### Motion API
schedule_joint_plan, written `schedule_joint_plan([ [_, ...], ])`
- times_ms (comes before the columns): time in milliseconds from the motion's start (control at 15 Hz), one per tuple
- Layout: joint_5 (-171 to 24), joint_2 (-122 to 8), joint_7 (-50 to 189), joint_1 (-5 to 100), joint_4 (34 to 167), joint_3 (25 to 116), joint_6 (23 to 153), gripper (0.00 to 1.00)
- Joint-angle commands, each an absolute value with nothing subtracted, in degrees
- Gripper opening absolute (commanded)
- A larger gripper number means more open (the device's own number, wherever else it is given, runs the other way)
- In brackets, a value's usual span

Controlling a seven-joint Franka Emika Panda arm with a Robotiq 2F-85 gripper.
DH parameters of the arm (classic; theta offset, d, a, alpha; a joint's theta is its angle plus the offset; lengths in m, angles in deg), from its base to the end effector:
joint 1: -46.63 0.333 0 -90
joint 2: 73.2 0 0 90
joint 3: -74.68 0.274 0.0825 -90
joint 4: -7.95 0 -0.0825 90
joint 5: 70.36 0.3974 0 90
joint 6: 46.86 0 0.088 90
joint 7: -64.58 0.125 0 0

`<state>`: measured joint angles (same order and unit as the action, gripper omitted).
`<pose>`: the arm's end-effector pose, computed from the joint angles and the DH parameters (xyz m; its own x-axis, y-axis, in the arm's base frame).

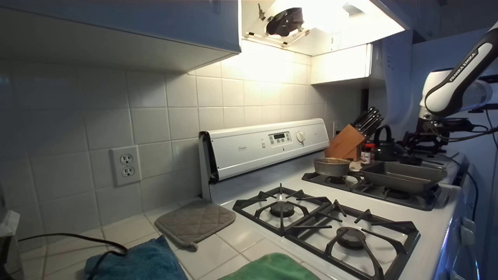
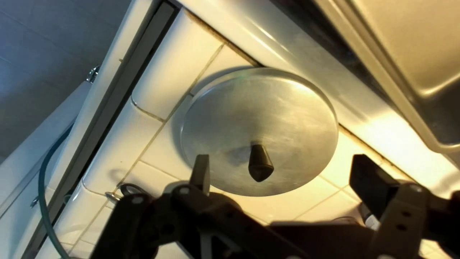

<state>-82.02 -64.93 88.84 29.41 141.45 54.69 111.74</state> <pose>0.4428 -0.3303 0.2410 0.6062 -0.7266 0.3234 -0.7770 -0.6279 0.0456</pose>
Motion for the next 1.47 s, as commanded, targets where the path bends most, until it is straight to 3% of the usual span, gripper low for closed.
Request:
schedule_joint_plan([
  [0,-80.3,-61.1,86.9,29.3,138.1,53.0,114.1,1.0],
  [1400,-61.2,-53.1,78.9,24.6,133.0,56.0,116.2,1.0],
])
